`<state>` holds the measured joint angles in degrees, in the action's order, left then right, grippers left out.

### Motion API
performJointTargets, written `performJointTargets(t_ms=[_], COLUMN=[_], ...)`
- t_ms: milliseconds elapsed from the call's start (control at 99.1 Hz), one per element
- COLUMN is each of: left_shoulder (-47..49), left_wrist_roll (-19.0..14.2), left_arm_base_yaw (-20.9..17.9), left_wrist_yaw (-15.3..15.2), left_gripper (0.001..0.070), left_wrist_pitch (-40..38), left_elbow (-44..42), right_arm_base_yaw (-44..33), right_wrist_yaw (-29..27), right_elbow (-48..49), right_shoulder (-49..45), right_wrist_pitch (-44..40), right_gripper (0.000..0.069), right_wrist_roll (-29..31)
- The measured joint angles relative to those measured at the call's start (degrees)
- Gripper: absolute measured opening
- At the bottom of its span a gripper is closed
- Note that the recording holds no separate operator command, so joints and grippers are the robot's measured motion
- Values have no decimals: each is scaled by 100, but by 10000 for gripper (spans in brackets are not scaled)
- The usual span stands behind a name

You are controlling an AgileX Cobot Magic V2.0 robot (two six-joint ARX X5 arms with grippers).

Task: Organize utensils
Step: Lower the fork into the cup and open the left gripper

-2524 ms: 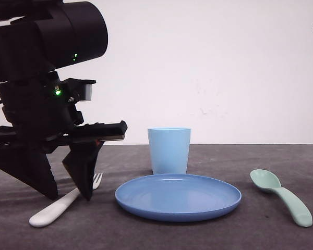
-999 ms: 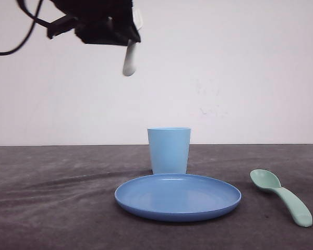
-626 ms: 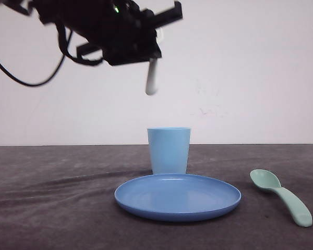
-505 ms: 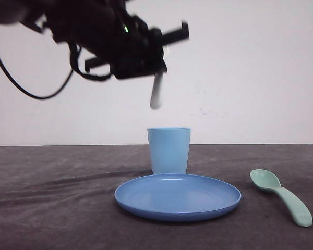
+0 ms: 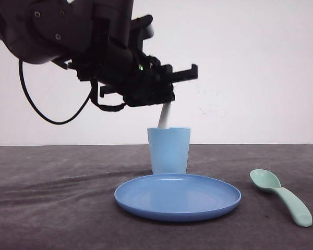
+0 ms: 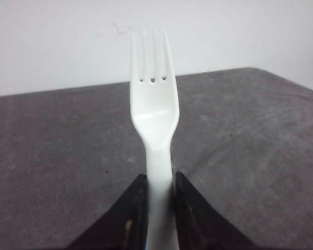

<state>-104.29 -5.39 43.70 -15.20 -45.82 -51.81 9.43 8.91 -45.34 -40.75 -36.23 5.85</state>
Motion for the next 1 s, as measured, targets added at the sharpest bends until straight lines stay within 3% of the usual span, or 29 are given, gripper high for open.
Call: performJointTargets(t_ms=[424, 646, 818, 999], left_shoulder=[-236, -236, -205, 435], left_wrist_roll=[-48, -68, -70, -57], left_arm_base_yaw=[2, 4, 26, 107], left_wrist_yaw=[13, 13, 11, 11], left_gripper=[53, 251, 274, 275], left_wrist_pitch=[-105, -103, 2, 752], left_elbow=[-11, -11, -11, -11], right_arm_base_yaw=[0, 0, 0, 24], right_wrist_yaw=[0, 4, 7, 122], right_elbow=[0, 0, 0, 0], right_shoulder=[0, 0, 0, 0], right_wrist_pitch=[0, -24, -48, -219], right_gripper=[388, 388, 388, 388], right_wrist_roll=[-9, -9, -9, 13])
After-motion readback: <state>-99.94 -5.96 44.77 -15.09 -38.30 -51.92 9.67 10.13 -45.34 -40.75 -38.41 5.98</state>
